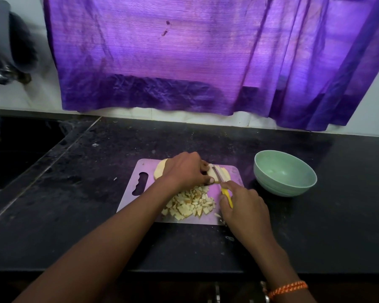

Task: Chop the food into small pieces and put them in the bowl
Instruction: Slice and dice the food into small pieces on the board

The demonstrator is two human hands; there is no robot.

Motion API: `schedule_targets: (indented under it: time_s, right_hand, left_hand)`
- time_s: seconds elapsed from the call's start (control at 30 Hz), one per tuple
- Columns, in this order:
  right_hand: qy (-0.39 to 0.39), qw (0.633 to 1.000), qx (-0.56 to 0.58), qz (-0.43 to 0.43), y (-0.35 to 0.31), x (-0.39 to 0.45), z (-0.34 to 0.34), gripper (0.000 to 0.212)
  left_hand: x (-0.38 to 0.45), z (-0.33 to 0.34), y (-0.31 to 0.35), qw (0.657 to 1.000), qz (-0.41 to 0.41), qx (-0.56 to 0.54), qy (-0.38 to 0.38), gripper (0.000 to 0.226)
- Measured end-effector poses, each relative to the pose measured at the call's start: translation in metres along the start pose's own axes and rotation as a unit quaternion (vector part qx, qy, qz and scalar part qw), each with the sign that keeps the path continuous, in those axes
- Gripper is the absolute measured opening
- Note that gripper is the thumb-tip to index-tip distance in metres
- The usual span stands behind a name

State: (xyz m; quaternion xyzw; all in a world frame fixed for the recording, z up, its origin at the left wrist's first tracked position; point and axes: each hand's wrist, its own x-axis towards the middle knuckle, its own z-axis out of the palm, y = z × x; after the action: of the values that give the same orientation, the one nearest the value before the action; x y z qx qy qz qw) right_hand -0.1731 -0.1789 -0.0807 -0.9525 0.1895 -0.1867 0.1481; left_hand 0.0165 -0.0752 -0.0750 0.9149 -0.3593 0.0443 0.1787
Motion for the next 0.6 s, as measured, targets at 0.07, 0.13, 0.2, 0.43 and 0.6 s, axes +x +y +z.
schedule_targets:
  time_s: [0.07, 0.13, 0.2, 0.43, 0.6]
  right_hand:
    - [-0.002, 1.0, 0.007, 0.006, 0.005, -0.006, 0.001, 0.042]
    - [-0.006, 1.0, 0.007, 0.007, 0.01, -0.011, 0.001, 0.045]
    - [-0.006, 1.0, 0.004, 0.003, 0.013, -0.014, 0.0, 0.045]
    - [0.003, 0.999, 0.032, -0.009, 0.019, -0.025, -0.003, 0.045]
    - [0.007, 0.999, 0.027, -0.023, 0.018, -0.026, -0.004, 0.05]
  left_hand:
    - [0.0, 0.001, 0.0, 1.0, -0.002, 0.001, -0.001, 0.055]
    - [0.001, 0.001, 0.0, 1.0, 0.0, -0.002, -0.002, 0.055]
    - [0.0, 0.0, 0.0, 1.0, -0.001, 0.0, -0.002, 0.054]
    - [0.002, 0.002, -0.004, 1.0, -0.002, 0.02, -0.008, 0.051]
    - [0.0, 0.009, 0.003, 0.998, -0.038, 0.02, 0.036, 0.062]
